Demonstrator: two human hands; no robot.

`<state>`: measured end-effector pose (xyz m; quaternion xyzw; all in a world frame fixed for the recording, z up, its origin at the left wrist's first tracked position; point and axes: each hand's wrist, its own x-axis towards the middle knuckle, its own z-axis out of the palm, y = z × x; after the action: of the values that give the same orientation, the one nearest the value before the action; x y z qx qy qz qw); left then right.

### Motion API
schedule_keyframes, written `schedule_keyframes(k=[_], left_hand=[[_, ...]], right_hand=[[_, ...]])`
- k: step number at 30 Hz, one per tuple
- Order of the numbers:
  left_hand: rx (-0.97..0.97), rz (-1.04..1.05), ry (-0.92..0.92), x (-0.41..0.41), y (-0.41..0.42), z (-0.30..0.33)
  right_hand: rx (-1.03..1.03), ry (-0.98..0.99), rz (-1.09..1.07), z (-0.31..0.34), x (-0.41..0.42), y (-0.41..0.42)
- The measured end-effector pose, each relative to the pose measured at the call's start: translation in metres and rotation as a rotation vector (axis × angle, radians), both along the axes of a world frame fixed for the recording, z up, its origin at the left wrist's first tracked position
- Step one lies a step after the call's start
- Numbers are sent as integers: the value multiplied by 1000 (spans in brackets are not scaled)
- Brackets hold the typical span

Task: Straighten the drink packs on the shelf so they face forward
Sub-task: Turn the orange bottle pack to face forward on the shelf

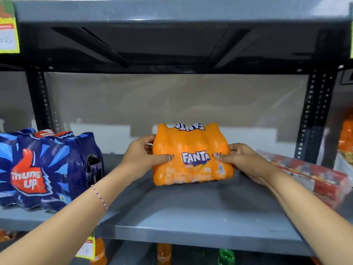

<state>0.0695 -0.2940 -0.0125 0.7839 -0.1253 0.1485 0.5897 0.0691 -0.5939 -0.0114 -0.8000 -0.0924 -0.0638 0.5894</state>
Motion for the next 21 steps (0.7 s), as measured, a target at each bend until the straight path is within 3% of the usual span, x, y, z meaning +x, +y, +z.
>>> schedule_keyframes(k=[7, 10, 15, 21], left_hand=[[130, -30, -43, -19, 10, -13], [136, 47, -70, -21, 12, -13], [74, 9, 64, -21, 11, 1], [86, 154, 59, -14, 7, -2]], right_hand=[[-187, 40, -82, -7, -35, 8], [-53, 113, -18, 1, -31, 2], [439, 159, -57, 13, -1, 13], [285, 163, -99, -3, -7, 25]])
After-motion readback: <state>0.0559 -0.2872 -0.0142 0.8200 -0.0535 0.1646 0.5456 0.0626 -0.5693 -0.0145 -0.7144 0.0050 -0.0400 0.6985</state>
